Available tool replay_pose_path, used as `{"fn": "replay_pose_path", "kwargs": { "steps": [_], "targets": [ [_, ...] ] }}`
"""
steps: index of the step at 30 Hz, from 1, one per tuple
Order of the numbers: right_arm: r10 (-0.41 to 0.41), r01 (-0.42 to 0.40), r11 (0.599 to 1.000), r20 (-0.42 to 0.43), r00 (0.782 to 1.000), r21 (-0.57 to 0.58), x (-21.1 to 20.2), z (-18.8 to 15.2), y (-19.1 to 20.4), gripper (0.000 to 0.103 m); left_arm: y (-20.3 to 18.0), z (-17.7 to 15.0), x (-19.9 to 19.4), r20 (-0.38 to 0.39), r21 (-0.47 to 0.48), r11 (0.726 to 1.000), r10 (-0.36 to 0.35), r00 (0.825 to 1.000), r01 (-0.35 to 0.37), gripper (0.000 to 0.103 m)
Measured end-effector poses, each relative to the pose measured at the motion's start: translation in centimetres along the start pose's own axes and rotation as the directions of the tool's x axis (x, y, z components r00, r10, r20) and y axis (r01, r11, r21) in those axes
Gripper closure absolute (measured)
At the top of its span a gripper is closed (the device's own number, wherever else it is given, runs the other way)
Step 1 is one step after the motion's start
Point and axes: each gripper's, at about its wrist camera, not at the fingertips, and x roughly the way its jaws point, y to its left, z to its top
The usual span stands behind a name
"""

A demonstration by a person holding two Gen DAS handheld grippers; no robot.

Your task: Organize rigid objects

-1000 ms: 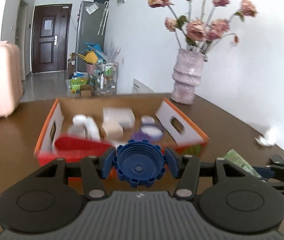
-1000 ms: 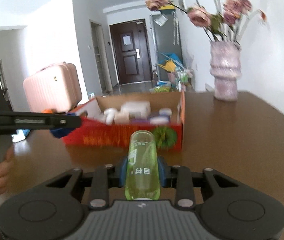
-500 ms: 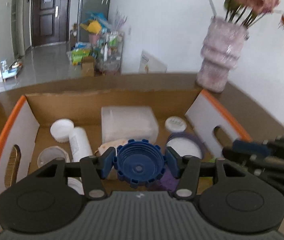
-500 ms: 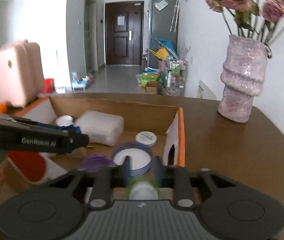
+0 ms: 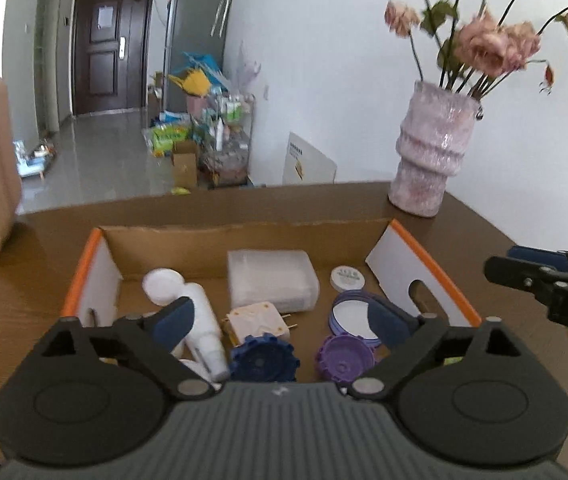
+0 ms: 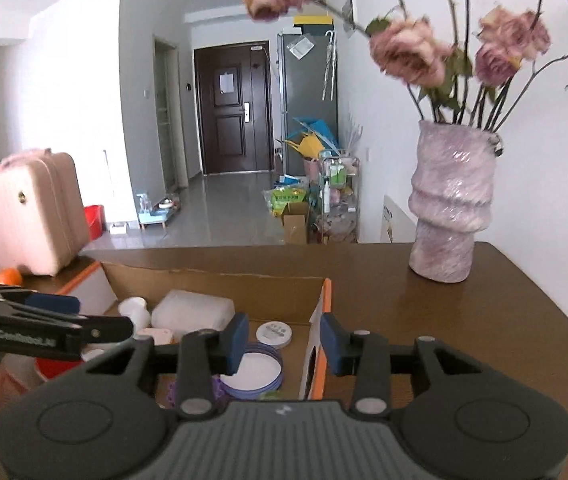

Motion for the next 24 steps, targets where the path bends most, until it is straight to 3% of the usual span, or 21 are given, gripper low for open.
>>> {"fn": "replay_pose_path", "kwargs": {
  "steps": [3,6,10,18,24],
  "targets": [
    [0.027,-0.028,0.999,-0.023,0.999,-0.027,-2.2,-0.1,0.4,0.045,0.2,-0.8,-3.4,0.023,0.004,1.0,0.027,0.999,-0.027,0.002],
    [0.04,-0.042,0.997,-0.03,0.999,-0.058,-4.8,-0.9,1.4,0.043,0.5,-2.3,-6.8,0.04,0.005,0.998,0.06,0.997,-0.061,0.0],
    [0.063,-0.063,0.997,-0.006,0.998,-0.043,-8.6,-2.0,2.6,0.028,0.8,-4.8,-11.7,0.101,-0.004,0.994,0.109,0.989,-0.11,0.0],
    [0.081,-0.08,0.997,0.029,0.996,-0.021,-14.4,-5.0,4.5,0.022,1.0,-8.0,-19.4,0.176,-0.031,0.991,0.135,0.975,-0.132,0.0],
    [0.077,-0.077,0.997,0.059,0.995,-0.014,-18.0,-6.9,6.2,0.019,0.7,-10.1,-23.0,0.204,-0.024,0.99,0.142,0.969,-0.14,0.0]
  ]
}}
